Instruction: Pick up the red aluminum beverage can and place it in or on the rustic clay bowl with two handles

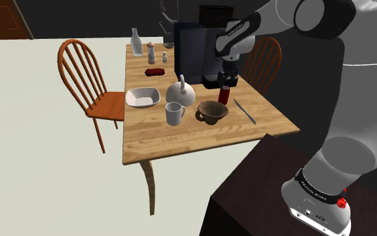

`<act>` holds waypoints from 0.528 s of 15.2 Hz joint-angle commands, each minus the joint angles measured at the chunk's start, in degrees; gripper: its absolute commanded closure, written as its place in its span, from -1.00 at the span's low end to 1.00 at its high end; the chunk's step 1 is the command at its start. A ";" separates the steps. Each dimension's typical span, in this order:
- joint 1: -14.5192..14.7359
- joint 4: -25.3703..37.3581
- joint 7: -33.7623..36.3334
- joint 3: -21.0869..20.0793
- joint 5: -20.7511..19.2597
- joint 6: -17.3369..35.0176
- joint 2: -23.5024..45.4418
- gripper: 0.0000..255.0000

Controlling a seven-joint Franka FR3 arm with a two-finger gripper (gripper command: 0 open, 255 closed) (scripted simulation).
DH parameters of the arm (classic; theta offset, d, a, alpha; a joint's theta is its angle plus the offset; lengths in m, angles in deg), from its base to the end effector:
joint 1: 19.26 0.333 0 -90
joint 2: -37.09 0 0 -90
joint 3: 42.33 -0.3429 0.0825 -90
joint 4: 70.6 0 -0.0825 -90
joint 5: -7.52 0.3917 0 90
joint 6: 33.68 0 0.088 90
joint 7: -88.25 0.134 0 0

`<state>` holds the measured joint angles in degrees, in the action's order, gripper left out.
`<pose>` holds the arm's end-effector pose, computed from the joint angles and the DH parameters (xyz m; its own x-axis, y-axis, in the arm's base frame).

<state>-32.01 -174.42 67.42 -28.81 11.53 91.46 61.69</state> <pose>0.5950 -0.2775 0.2996 0.9914 -0.1183 -0.0558 -0.1171 -0.9928 0.0238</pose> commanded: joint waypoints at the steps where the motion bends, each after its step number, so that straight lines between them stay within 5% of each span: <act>1: -1.28 4.92 -1.09 -0.15 0.96 -0.19 4.41 -1.00; 4: -3.03 11.87 -2.16 -0.45 1.98 -1.05 10.09 -1.00; 8: -3.25 11.21 -2.37 -0.71 2.35 1.20 11.70 -1.00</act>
<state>-35.19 -163.07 65.11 -29.43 13.75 91.95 72.85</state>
